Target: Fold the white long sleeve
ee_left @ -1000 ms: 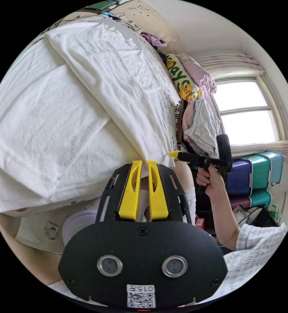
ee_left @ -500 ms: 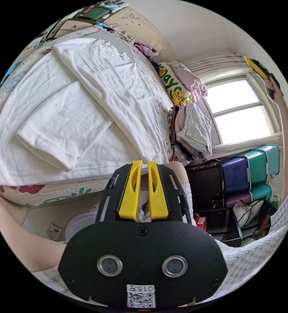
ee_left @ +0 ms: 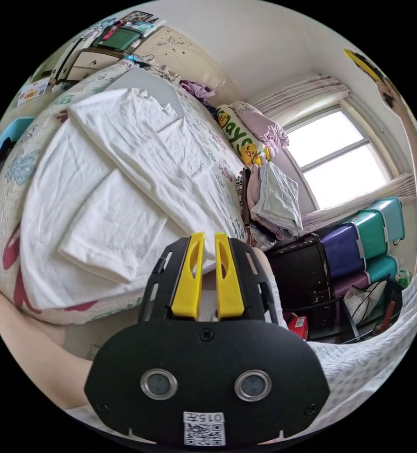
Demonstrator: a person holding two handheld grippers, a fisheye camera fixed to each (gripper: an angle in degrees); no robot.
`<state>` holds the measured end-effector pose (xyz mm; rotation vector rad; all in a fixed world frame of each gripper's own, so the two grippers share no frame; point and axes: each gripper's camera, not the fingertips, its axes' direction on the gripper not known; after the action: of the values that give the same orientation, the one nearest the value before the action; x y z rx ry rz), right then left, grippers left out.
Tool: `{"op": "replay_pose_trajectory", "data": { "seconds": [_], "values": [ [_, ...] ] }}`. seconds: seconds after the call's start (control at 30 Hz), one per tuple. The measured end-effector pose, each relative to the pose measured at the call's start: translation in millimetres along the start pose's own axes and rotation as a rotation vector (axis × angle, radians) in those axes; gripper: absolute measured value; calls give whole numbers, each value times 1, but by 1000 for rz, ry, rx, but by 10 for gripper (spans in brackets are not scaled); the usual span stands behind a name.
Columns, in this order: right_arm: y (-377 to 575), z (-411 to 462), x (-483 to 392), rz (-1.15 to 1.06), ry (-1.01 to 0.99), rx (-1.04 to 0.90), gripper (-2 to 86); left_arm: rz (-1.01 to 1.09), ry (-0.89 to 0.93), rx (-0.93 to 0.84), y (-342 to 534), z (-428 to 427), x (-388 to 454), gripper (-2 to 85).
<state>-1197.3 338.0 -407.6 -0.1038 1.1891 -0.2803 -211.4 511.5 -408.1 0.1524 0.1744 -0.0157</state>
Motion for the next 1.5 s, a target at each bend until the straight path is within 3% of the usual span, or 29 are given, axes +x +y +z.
{"op": "replay_pose_trajectory", "data": {
  "seconds": [0.17, 0.4, 0.53, 0.83, 1.03, 1.2, 1.3, 1.5],
  "values": [
    [-17, 88, 66, -36, 57, -75, -2, 67, -122, 64, -95, -33, -26, 63],
    [-19, 303, 191, 11, 62, -297, 42, 108, -375, 52, -252, -42, -72, 84],
    [-17, 419, 255, 127, -55, -345, 93, 61, -430, 19, -344, -13, -114, 95],
    [-43, 552, 346, 338, -88, -292, 111, -55, -469, -109, -453, 81, -194, 124],
    [-71, 605, 334, 250, -80, -341, 97, -79, -389, -120, -481, 108, -223, 110],
    [-83, 621, 331, 310, -59, -358, 23, -110, -366, -174, -486, 111, -235, 25],
    [-91, 608, 320, 321, -21, -297, 5, -56, -405, -119, -487, 94, -219, 5],
    [-111, 530, 296, 327, -48, -91, -2, 40, -314, 94, -483, 22, -169, -3]
  ]
}}
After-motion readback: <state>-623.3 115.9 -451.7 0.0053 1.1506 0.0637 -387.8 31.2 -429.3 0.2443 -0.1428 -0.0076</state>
